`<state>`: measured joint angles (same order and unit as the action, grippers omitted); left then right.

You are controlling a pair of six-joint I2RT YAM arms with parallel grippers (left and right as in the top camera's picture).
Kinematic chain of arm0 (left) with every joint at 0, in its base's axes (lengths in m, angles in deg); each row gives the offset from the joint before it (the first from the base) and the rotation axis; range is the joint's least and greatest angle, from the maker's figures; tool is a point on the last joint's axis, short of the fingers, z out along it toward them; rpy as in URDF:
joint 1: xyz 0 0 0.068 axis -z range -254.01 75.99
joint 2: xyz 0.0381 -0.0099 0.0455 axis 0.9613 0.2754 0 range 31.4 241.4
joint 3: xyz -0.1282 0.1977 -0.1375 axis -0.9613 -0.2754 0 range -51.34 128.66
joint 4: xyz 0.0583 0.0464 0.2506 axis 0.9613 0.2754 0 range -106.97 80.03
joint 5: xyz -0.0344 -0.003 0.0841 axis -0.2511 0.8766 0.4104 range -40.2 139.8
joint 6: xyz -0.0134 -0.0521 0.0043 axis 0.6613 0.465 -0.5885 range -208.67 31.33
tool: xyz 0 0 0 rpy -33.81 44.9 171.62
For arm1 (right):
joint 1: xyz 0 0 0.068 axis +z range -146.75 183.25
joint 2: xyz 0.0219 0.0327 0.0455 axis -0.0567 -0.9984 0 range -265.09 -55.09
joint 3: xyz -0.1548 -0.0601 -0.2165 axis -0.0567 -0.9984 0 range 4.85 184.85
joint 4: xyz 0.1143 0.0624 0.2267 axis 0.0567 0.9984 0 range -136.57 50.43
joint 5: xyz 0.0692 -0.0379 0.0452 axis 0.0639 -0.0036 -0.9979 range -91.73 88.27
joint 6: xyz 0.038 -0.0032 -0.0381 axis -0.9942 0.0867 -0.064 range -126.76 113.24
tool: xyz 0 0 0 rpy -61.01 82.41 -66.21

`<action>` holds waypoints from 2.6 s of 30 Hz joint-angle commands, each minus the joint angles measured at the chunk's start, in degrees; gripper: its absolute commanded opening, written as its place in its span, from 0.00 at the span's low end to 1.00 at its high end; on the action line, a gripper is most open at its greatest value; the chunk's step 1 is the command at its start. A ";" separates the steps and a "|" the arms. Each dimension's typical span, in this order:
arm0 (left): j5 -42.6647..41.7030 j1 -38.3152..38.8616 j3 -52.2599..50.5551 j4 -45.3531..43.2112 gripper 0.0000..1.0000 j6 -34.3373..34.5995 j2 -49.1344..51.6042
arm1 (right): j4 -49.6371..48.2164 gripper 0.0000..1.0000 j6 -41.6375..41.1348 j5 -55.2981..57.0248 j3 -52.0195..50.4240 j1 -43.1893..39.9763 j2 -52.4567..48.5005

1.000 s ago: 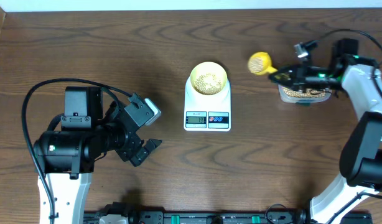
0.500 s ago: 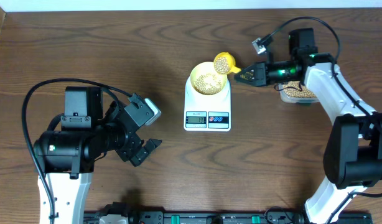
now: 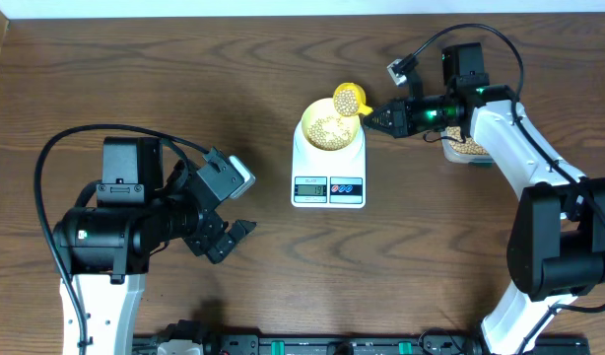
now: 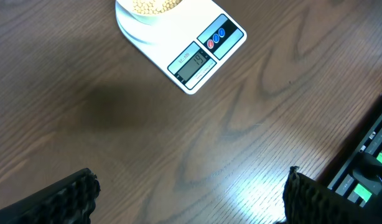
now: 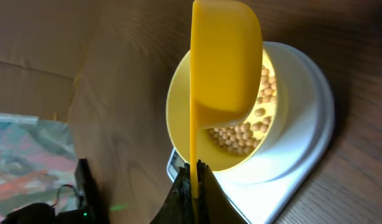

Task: Scoop item into bowl and weigh 50g on scale
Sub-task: 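Lift the scoop and carry it toward the bowl on the scale, then tip the scoop over the yellow bowl to pour soybeans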

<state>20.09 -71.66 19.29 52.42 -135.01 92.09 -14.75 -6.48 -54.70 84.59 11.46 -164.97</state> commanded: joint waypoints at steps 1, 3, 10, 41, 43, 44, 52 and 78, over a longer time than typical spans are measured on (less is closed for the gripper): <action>-0.74 -0.20 0.09 0.15 0.96 -0.31 -0.07 | -0.13 0.01 2.23 3.74 1.27 1.66 1.51; -0.74 -0.20 0.09 0.15 0.96 -0.31 -0.07 | 0.00 0.01 3.02 6.56 1.25 2.29 2.60; -0.74 -0.20 0.09 0.15 0.96 -0.31 -0.07 | 0.52 0.01 7.52 17.77 1.25 4.57 7.50; -0.74 -0.20 0.09 0.15 0.96 -0.31 -0.07 | 1.44 0.01 15.98 21.64 1.25 8.37 8.41; -0.74 -0.20 0.09 0.15 0.96 -0.31 -0.07 | 1.84 0.01 16.85 24.57 1.25 9.29 8.41; -0.74 -0.20 0.09 0.15 0.96 -0.31 -0.07 | 2.16 0.01 17.75 25.88 1.25 9.66 8.41; -0.72 -0.20 0.09 0.15 0.96 -0.31 -0.07 | 2.78 0.01 20.22 28.89 1.25 11.67 8.41; -0.72 -0.20 0.09 0.15 0.96 -0.31 -0.07 | 2.89 0.01 23.10 29.09 1.25 11.78 8.41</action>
<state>20.09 -71.66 19.29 52.42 -135.04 92.09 -11.85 14.46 -25.43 84.66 22.94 -157.34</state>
